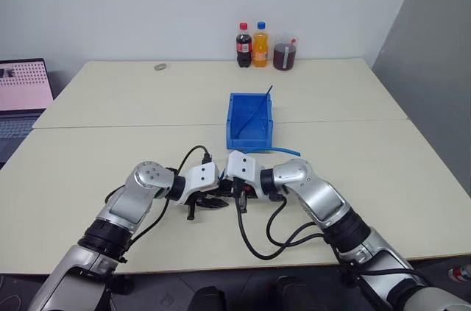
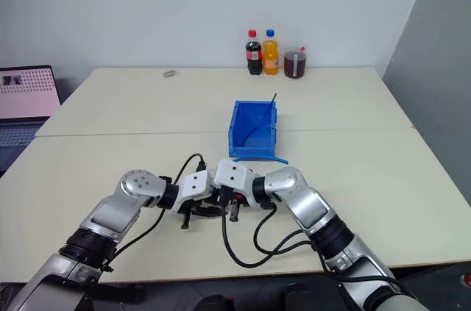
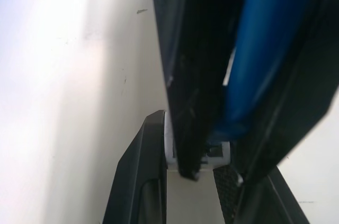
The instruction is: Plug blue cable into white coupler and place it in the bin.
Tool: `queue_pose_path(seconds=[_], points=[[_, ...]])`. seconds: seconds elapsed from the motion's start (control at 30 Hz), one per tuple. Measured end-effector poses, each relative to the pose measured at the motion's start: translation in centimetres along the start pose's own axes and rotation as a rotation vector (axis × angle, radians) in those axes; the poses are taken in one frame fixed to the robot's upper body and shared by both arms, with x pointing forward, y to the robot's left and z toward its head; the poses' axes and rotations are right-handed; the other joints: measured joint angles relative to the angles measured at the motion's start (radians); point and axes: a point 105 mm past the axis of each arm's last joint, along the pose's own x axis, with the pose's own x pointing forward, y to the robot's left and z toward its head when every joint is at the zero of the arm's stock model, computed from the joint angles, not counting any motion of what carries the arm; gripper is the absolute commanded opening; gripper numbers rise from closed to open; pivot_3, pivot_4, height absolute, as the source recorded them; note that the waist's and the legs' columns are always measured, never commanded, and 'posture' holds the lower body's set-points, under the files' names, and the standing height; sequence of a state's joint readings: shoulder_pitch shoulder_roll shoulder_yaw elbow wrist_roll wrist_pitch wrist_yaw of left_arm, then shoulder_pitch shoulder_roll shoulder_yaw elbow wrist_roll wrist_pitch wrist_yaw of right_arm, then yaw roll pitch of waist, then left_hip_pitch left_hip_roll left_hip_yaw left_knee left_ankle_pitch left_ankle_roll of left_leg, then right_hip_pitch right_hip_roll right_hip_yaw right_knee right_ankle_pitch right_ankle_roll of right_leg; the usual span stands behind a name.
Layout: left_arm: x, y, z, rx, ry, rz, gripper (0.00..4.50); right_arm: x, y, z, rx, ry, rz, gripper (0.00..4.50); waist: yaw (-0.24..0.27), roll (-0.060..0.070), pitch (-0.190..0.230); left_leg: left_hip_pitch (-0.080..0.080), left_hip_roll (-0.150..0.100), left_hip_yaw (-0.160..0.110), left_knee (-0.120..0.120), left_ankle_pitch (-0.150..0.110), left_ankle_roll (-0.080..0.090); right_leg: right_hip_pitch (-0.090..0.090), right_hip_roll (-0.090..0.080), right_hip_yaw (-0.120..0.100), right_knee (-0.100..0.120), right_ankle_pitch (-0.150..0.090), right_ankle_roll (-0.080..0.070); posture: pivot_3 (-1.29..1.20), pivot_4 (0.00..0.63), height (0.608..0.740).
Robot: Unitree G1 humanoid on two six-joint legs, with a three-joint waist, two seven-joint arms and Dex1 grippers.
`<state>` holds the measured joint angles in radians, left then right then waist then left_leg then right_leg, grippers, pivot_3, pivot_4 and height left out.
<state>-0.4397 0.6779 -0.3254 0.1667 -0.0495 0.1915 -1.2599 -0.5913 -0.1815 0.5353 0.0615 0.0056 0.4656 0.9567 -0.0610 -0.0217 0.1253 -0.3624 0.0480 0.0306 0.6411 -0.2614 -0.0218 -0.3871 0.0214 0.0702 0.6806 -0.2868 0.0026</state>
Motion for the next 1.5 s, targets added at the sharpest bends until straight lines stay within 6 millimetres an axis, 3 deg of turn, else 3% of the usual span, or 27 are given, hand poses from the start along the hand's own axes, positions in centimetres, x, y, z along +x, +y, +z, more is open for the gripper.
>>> queue_pose_path(seconds=[0.4, 0.43, 0.47, 0.9, 1.0, 1.13, 1.27, 1.4, 1.5], points=[[0.1, 0.1, 0.1, 0.002, -0.007, 0.012, 0.81, -0.4, -0.1, -0.1, 0.018, -0.019, -0.022, 0.02, 0.001, 0.000, 0.001, 0.000, 0.001, -0.001, -0.002, 0.000, 0.000, 0.000, -0.004, 0.000, 0.000, -0.002, 0.001, 0.00, 0.150, 0.740], [0.1, 0.1, 0.1, -0.005, -0.017, 0.017, 1.37, -0.5, -0.1, -0.1, 0.024, -0.025, -0.029, 0.02, 0.001, 0.000, 0.003, -0.001, 0.001, -0.001, -0.002, 0.000, 0.000, 0.000, -0.005, 0.000, 0.000, -0.002, 0.001, 0.00, 0.150, 0.740], [0.0, 0.1, 0.2, -0.008, -0.024, 0.025, 1.62, -0.6, -0.1, -0.3, 0.031, -0.021, -0.033, 0.02, 0.001, 0.000, 0.005, -0.001, 0.001, -0.001, -0.002, 0.000, 0.000, -0.001, -0.005, 0.000, 0.000, -0.002, 0.001, 0.00, 0.150, 0.740], [-1.9, 0.0, -0.1, -0.100, -0.101, 0.102, 4.39, -2.8, 0.1, 0.0, 0.129, -0.070, -0.108, 0.02, 0.002, -0.012, 0.025, -0.004, 0.001, -0.001, -0.010, 0.000, -0.001, -0.004, -0.007, -0.002, -0.001, -0.003, 0.006, 0.00, 0.150, 0.740], [-2.3, 0.2, 0.3, -0.099, -0.114, 0.117, 4.50, -3.0, -0.2, 0.3, 0.163, -0.085, -0.127, 0.02, 0.002, -0.012, 0.028, -0.006, 0.001, -0.001, -0.012, 0.000, -0.001, -0.006, -0.007, -0.002, -0.001, -0.005, 0.006, 0.00, 0.150, 0.740], [-3.1, 0.3, 1.3, -0.108, -0.159, 0.140, 4.50, -3.3, -0.7, 1.2, 0.259, -0.130, -0.159, 0.02, 0.003, -0.012, 0.028, -0.027, 0.001, -0.002, -0.009, 0.000, -0.002, -0.025, -0.007, -0.003, 0.000, -0.003, 0.007, 0.00, 0.150, 0.740], [-4.6, 0.1, 2.3, -0.132, -0.186, 0.152, 4.50, -5.5, -2.7, 3.5, 0.335, -0.225, -0.253, 0.02, 0.005, -0.012, 0.031, -0.041, 0.000, -0.005, -0.003, 0.001, -0.003, -0.035, -0.009, -0.007, 0.001, 0.001, 0.003, 0.00, 0.150, 0.740], [-6.1, 2.3, 4.0, -0.127, -0.226, 0.278, 4.50, -9.7, -7.1, 7.2, 0.353, -0.365, -0.434, 0.02, 0.007, -0.013, 0.041, -0.043, -0.001, -0.005, 0.000, 0.000, -0.004, -0.034, -0.009, -0.007, 0.000, 0.002, 0.005, 0.00, 0.150, 0.740], [-7.3, 3.9, 5.1, -0.102, -0.246, 0.357, 4.50, -12.1, -10.1, 8.4, 0.379, -0.410, -0.541, 0.02, 0.007, -0.013, 0.045, -0.044, -0.001, -0.004, 0.003, 0.000, -0.004, -0.034, -0.009, -0.007, 0.000, 0.003, 0.007, 0.00, 0.150, 0.740]])
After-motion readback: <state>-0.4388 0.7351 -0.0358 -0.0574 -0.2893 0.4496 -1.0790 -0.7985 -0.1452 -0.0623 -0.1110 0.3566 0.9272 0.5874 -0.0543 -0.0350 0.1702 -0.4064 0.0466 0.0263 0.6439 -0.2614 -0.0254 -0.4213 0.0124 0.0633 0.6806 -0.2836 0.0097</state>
